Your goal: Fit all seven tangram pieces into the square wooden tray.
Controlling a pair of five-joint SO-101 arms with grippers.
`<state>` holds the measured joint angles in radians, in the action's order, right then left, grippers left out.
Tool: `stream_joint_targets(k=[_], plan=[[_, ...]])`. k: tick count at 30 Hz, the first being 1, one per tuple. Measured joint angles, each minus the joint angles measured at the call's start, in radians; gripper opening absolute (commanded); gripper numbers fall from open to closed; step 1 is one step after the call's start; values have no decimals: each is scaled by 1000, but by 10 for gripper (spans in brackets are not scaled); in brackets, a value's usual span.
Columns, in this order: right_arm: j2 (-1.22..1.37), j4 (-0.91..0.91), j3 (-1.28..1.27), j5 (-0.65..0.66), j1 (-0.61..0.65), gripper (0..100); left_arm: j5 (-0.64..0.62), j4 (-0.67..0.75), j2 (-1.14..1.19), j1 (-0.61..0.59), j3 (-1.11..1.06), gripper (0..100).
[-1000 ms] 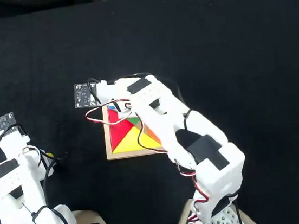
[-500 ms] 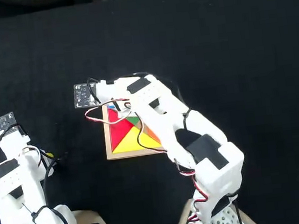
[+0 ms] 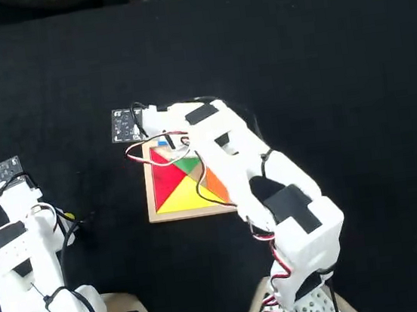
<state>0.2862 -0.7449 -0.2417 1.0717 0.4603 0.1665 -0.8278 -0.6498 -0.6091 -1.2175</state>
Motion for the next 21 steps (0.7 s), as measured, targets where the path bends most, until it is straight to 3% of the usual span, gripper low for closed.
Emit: stream_joint_targets(k=[21], plan=[[0,0,0,0,31,20,0,0,0,0,0,234]])
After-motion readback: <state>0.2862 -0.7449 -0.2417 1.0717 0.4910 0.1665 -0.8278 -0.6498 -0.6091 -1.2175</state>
